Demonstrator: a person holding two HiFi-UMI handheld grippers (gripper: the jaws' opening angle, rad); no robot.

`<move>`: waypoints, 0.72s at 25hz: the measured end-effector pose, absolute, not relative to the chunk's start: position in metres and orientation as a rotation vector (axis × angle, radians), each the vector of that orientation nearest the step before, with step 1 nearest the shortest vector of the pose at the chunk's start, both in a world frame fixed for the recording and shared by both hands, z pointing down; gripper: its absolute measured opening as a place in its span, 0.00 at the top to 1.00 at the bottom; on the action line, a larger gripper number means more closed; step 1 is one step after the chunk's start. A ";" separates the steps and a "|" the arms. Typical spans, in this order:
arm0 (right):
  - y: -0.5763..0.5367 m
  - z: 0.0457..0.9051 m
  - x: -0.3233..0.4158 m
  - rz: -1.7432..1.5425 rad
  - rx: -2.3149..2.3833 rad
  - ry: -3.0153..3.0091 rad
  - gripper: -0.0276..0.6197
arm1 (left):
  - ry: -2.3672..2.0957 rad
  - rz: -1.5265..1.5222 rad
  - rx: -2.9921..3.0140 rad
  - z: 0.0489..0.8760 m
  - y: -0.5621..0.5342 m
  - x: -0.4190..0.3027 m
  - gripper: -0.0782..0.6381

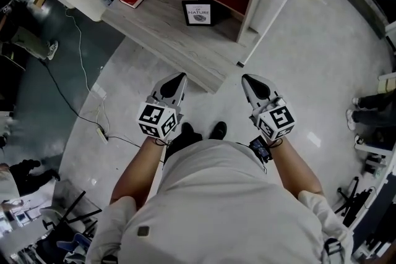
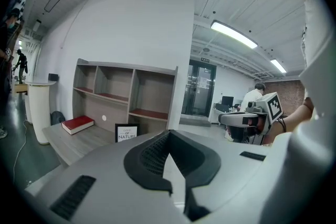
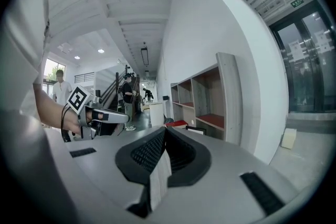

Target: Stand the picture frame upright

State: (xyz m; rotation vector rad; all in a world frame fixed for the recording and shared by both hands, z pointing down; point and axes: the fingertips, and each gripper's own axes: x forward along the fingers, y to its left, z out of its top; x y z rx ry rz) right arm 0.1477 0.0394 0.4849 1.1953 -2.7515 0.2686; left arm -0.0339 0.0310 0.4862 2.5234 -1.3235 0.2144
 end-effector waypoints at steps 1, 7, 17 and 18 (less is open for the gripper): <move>0.044 0.485 0.149 0.265 1.201 -2.751 0.93 | -1.323 0.213 2.528 0.485 0.035 -0.034 0.87; 0.067 0.481 0.143 0.241 1.243 -2.739 0.93 | -1.260 0.206 2.566 0.481 0.055 -0.038 0.87; 0.109 0.480 0.100 0.231 1.301 -2.708 0.93 | -1.163 0.181 2.646 0.465 0.088 -0.074 0.87; 0.114 0.479 0.094 0.229 1.309 -2.707 0.93 | -1.154 0.180 2.653 0.464 0.092 -0.078 0.87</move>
